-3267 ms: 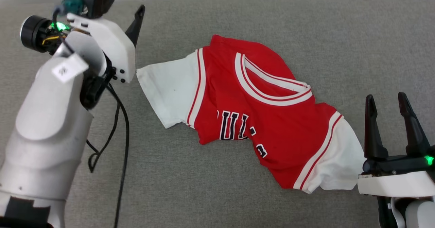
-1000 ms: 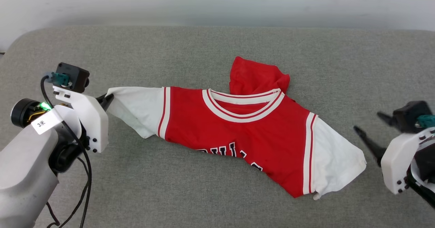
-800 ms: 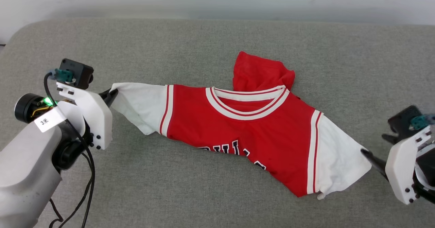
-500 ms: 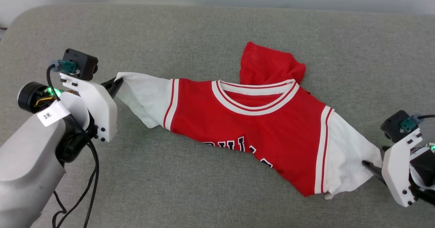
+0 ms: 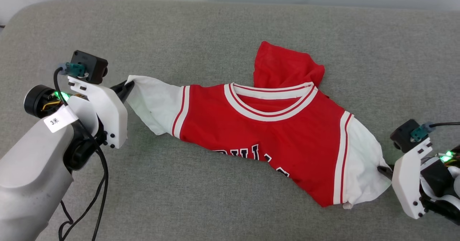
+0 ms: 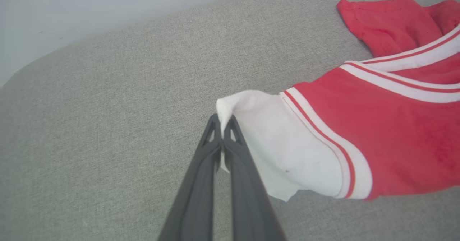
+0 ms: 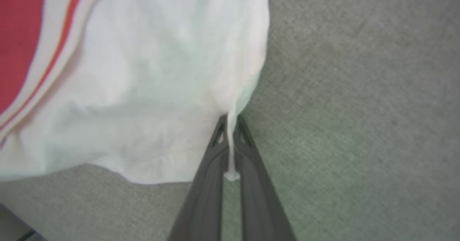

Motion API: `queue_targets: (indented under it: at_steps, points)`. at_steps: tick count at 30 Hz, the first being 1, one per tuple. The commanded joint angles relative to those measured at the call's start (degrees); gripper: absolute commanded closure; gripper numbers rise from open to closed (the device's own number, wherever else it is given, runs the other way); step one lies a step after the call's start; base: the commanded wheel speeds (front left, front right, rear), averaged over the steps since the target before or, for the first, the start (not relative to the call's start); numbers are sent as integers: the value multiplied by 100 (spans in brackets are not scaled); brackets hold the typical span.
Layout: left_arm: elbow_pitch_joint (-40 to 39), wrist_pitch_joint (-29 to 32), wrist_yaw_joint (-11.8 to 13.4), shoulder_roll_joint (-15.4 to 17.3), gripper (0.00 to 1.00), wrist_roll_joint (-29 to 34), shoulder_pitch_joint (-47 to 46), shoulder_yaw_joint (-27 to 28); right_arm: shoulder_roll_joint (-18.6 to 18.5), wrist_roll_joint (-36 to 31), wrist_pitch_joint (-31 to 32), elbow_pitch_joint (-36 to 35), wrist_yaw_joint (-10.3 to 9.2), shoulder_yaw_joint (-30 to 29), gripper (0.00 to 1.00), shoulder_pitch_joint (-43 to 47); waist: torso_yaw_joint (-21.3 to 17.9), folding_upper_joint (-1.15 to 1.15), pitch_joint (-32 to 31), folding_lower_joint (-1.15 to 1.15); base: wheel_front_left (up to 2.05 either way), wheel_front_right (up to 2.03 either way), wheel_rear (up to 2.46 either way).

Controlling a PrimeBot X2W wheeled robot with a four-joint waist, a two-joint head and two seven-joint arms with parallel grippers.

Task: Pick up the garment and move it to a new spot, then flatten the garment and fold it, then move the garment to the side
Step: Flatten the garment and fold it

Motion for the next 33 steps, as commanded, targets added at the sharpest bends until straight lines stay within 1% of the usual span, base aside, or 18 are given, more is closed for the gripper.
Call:
queue_targets:
  at_steps: [1,7,9,15,18,23,26,30,33]
  points:
    - [18,-45,-19,-15,100,-17,-5,-4,120,-13,-78,167,10,209,100,61,-60,0,-92,0,0,0,0]
    - [-84,-208,6,63,100,50,-79,50,105,-56,-760,140,1,-20,100,-340,-164,0,-408,0,0,0,0]
    - [-123,-246,25,86,100,68,-84,54,130,-24,-880,129,1,-68,100,-355,-177,0,-468,0,0,0,0]
    - [-522,-639,215,155,100,210,-133,210,230,68,-1629,33,1,-481,100,-489,-216,0,-826,0,0,0,0]
    - [-815,-850,337,208,100,315,-184,286,212,90,-1899,-78,1,-724,100,-547,-211,0,-981,0,0,0,0]
    - [-1415,-1200,543,316,100,602,-410,446,158,68,-2179,-409,1,-1231,100,-709,-207,0,-1150,0,0,0,0]
    - [-1720,-1380,654,325,100,755,-534,517,163,-20,-2300,-625,1,-1572,100,-817,-218,0,-1214,0,0,0,0]
    - [-2031,-1484,730,358,100,883,-774,619,181,-168,-2272,-901,1,-1971,100,-964,-230,0,-1280,0,0,0,0]
    - [-2170,-1494,777,323,100,917,-983,692,247,-335,-2236,-1082,1,-2276,100,-1074,-234,0,-1316,0,0,0,0]
